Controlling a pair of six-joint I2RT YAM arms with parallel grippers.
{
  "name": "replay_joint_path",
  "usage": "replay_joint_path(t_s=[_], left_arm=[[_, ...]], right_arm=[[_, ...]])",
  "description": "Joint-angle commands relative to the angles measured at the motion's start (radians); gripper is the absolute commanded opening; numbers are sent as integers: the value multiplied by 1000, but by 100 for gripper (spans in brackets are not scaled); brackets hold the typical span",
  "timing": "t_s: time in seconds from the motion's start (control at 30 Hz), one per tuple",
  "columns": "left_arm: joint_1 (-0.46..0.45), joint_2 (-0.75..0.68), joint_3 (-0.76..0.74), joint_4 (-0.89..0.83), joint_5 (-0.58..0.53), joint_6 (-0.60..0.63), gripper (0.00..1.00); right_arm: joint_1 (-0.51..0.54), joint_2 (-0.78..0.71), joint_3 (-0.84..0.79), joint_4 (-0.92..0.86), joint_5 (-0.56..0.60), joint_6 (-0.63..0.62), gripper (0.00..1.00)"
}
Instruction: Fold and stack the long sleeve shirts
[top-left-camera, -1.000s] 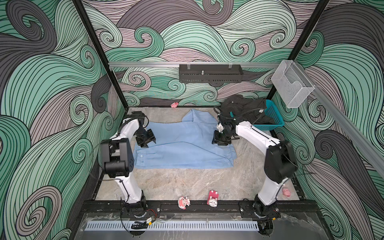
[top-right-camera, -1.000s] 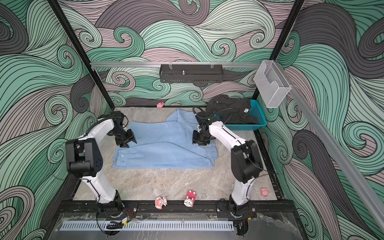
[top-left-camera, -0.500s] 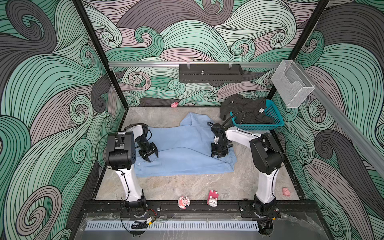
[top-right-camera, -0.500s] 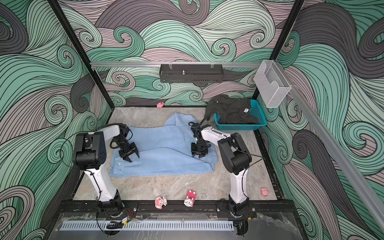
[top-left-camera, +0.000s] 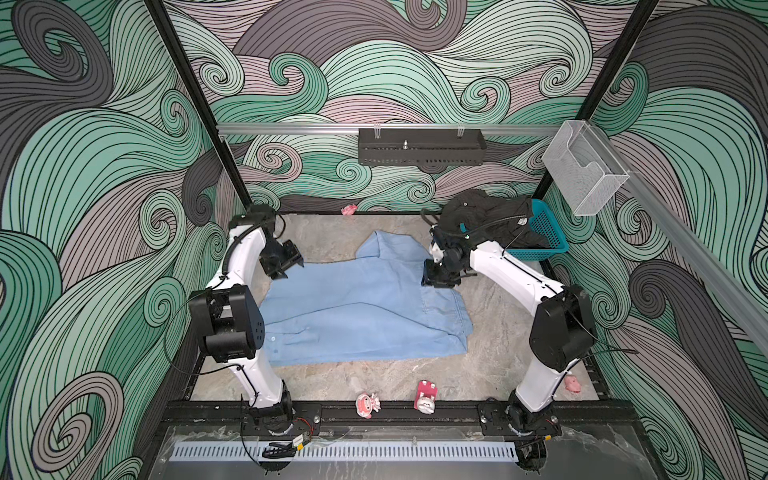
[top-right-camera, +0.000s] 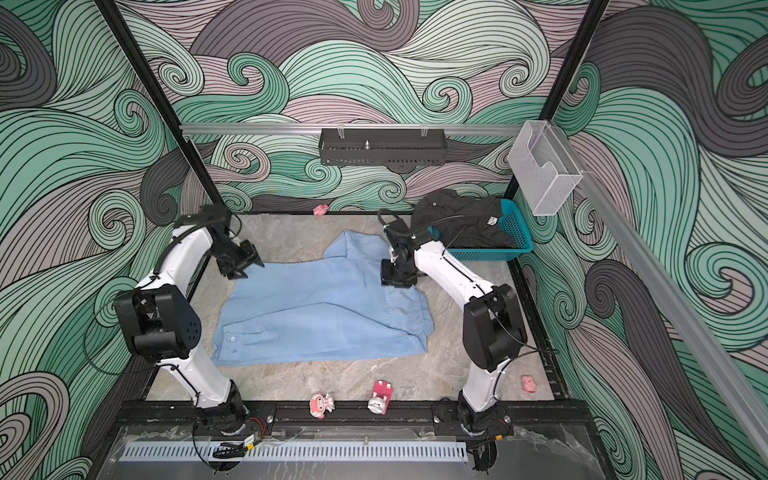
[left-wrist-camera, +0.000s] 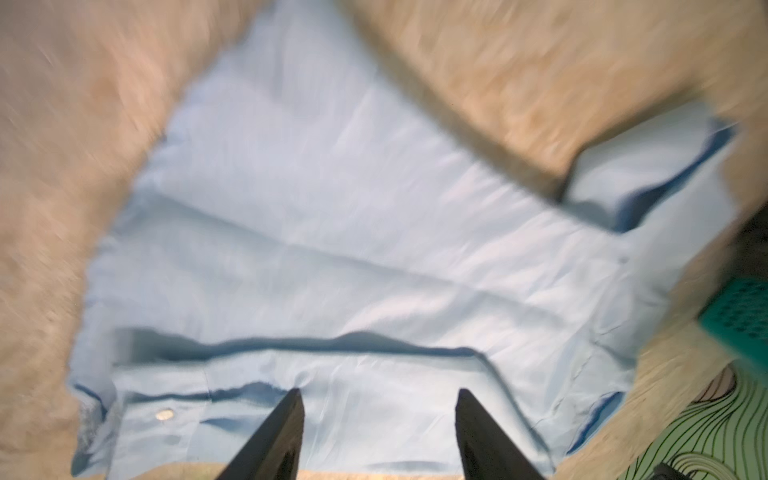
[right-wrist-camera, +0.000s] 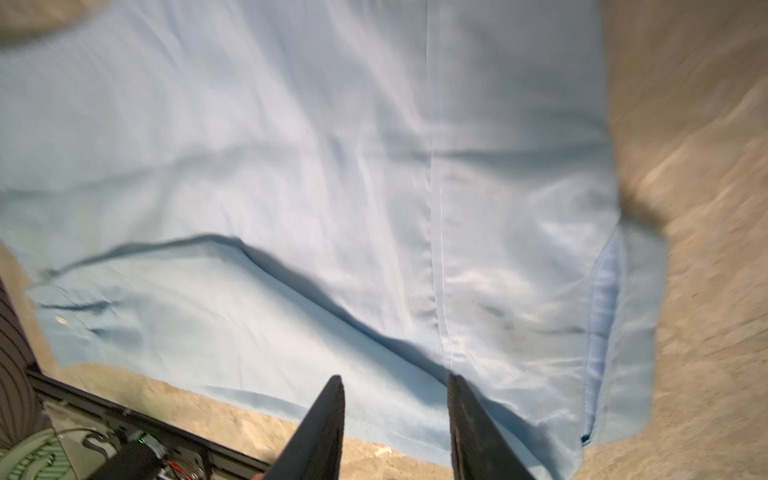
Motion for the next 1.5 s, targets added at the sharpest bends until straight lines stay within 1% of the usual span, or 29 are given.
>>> replay_joint_path(t_s=[0.0, 0.1, 0.23, 0.4, 0.53, 0.67, 0.77, 0.83, 0.9, 1.0, 1.1, 1.2, 1.33, 1.47], left_arm=[[51, 120, 176, -95, -36, 31, 61], [84, 287, 368, -180, -46, 41, 61], [108, 465, 527, -201, -34, 67, 61], [123, 629, 662, -213, 8, 76, 61], [129, 713, 716, -198, 47, 65, 61], [129, 754, 717, -163, 60, 58, 57], [129, 783, 729, -172, 46, 60, 51], [130, 792, 730, -174, 49, 62, 44], [130, 794, 729, -174, 47, 63, 34], [131, 792, 731, -169, 42, 58, 21], [131, 789, 735, -169, 43, 56, 10], [131, 777, 735, -168, 53, 59, 1], [131, 765, 734, -174, 83, 68, 0], [131, 752, 729, -198, 79, 75, 0]], right_arm=[[-58, 81, 143, -74, 34, -22, 42], [-83, 141, 251, -87, 10, -18, 42], [-97, 208, 355, -96, 2, -12, 43], [-117, 304, 452, -103, -12, -14, 43], [-129, 383, 520, -104, -21, -18, 43], [-140, 458, 585, -115, -38, -18, 43], [-146, 503, 627, -119, -40, -15, 43], [-151, 529, 652, -120, -45, -12, 43], [-158, 559, 683, -118, -48, -5, 43], [-162, 602, 735, -120, -47, -4, 43], [-166, 654, 793, -118, -48, -15, 43], [-165, 707, 858, -119, -49, -41, 45], [-166, 773, 939, -114, -54, -84, 47], [-163, 804, 950, -68, -75, -115, 50]])
